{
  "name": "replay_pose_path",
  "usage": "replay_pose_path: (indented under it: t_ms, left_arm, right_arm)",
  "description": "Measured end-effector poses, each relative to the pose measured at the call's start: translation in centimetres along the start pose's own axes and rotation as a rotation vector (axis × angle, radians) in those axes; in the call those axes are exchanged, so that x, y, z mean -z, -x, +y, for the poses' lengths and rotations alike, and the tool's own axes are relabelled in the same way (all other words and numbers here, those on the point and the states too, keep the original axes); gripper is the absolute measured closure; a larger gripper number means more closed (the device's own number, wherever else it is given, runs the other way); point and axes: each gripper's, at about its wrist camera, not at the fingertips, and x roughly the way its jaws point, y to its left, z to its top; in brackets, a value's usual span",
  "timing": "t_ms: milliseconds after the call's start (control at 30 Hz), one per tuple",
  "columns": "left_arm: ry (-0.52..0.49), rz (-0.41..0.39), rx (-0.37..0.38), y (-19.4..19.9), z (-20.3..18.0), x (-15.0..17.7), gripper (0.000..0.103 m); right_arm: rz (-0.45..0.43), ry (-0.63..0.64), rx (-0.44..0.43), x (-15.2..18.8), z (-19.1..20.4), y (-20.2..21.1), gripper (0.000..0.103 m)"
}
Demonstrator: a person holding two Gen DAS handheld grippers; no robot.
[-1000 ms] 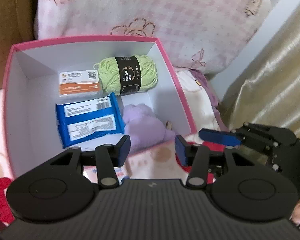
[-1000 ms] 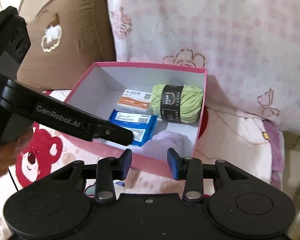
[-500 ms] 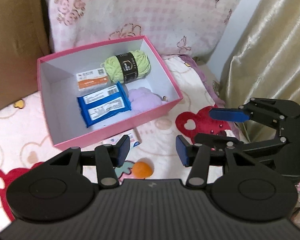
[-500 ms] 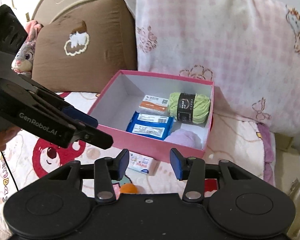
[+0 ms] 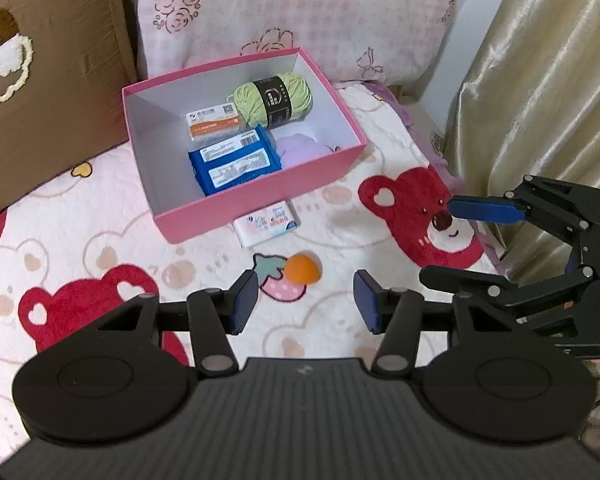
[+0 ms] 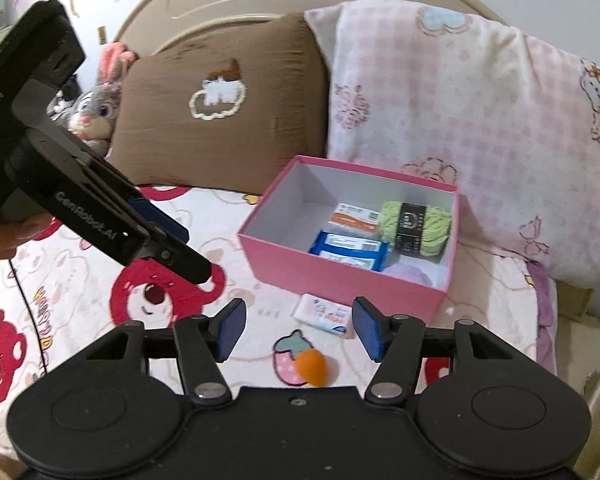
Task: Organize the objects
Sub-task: 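Move the open left tool toward the orange makeup sponge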
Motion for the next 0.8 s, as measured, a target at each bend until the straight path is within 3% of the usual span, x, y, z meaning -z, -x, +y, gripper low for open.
replay_pose_path:
  t_ms: [67, 367, 800]
  left_arm:
    - [0.007, -0.004, 0.004, 0.4, -0.1, 0.7, 0.052]
    - [-0.051, -0.078, 0.004, -0.7, -0.3, 4.3, 0.049]
    - [-0.027, -0.064, 0.035, -5.7, 0.4, 6.9, 0.044]
  right_arm:
    - [-0.004, 0.008, -0.011, 0.4, 0.5, 0.2, 0.032]
    - [-0.008, 0.027, -0.029, 3.3, 1.4, -0.4, 0.027]
    - [0.024, 0.078, -0.08, 6.0, 1.3, -4.8, 0.02]
